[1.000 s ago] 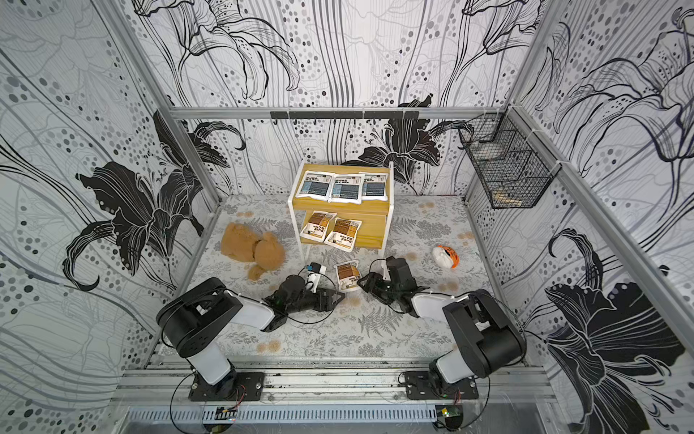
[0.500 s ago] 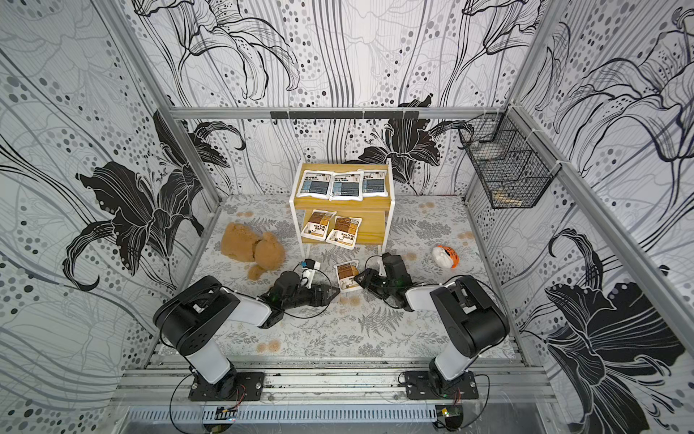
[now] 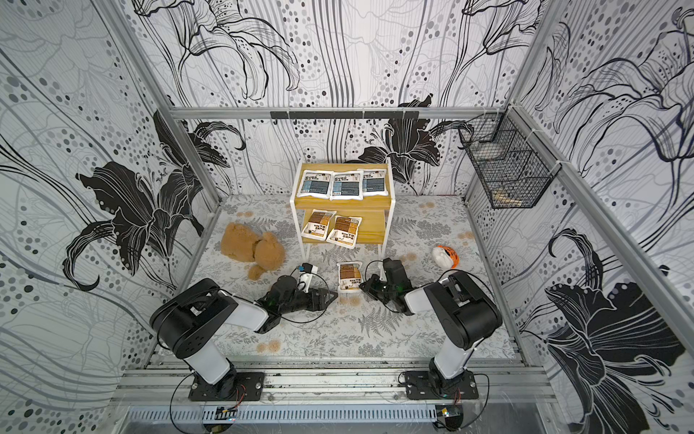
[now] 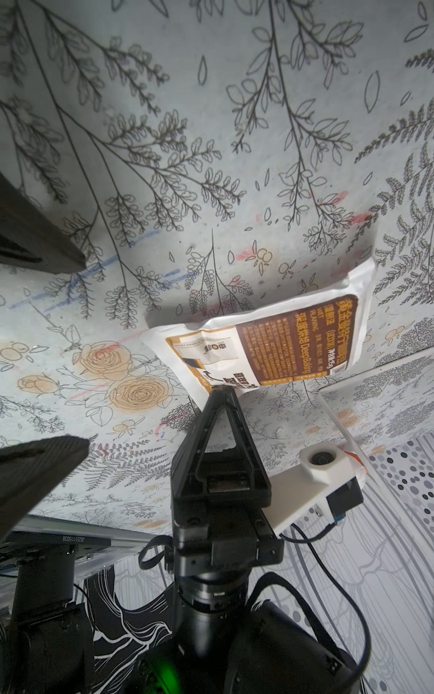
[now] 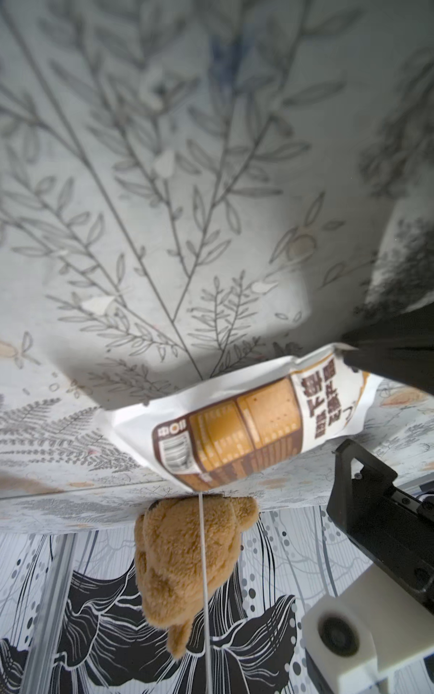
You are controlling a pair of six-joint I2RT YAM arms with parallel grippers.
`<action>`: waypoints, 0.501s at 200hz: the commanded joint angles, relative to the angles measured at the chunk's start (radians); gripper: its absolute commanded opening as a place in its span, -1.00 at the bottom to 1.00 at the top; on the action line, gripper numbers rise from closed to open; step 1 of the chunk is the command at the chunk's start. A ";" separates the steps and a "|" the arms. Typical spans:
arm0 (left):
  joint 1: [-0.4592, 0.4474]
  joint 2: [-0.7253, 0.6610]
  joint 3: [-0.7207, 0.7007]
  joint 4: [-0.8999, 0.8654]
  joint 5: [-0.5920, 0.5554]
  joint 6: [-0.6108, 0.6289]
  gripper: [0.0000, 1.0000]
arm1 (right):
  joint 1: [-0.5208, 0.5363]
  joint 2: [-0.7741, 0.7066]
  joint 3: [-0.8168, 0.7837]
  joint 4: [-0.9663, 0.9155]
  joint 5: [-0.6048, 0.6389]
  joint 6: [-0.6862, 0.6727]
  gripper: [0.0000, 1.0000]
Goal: Place the bagged coffee beans on the shelf by color
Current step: Pick up the bagged coffee beans at the center of the board.
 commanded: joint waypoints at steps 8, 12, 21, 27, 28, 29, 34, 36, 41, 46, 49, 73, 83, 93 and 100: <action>0.001 -0.054 -0.039 0.069 -0.005 -0.045 0.46 | 0.001 -0.106 -0.043 -0.055 0.018 0.003 -1.00; 0.001 -0.064 -0.047 0.072 -0.006 -0.051 0.46 | 0.003 -0.127 -0.049 -0.064 0.020 0.003 -1.00; -0.001 -0.087 -0.064 0.082 -0.004 -0.066 0.47 | 0.009 -0.175 -0.059 -0.093 0.026 -0.002 -1.00; -0.001 -0.102 -0.077 0.090 -0.003 -0.076 0.46 | 0.013 -0.211 -0.066 -0.118 0.033 -0.007 -1.00; 0.000 -0.104 -0.078 0.091 -0.002 -0.079 0.46 | 0.014 -0.218 -0.067 -0.122 0.034 -0.008 -1.00; 0.000 -0.107 -0.081 0.093 -0.003 -0.080 0.46 | 0.015 -0.224 -0.067 -0.128 0.036 -0.008 -1.00; 0.000 -0.121 -0.091 0.097 -0.001 -0.089 0.46 | 0.017 -0.257 -0.074 -0.149 0.042 -0.013 -1.00; 0.000 -0.128 -0.095 0.097 0.000 -0.093 0.46 | 0.018 -0.271 -0.077 -0.159 0.044 -0.013 -1.00; -0.001 -0.145 -0.104 0.097 0.002 -0.104 0.46 | 0.021 -0.307 -0.086 -0.179 0.050 -0.016 -1.00; -0.001 -0.160 -0.110 0.093 0.004 -0.115 0.47 | 0.023 -0.341 -0.095 -0.197 0.055 -0.017 -1.00; -0.001 -0.169 -0.113 0.088 0.004 -0.125 0.46 | 0.023 -0.364 -0.101 -0.210 0.057 -0.018 -1.00; -0.016 -0.241 -0.129 0.027 0.022 -0.189 0.47 | 0.026 -0.551 -0.150 -0.318 0.077 -0.013 -1.00; -0.023 -0.266 -0.126 -0.005 0.032 -0.216 0.47 | 0.025 -0.633 -0.170 -0.364 0.089 -0.007 -1.00; -0.039 -0.292 -0.131 -0.017 0.036 -0.239 0.47 | 0.026 -0.713 -0.182 -0.412 0.102 -0.003 -1.00; -0.051 -0.312 -0.136 -0.022 0.035 -0.253 0.47 | 0.026 -0.767 -0.185 -0.448 0.109 -0.001 -1.00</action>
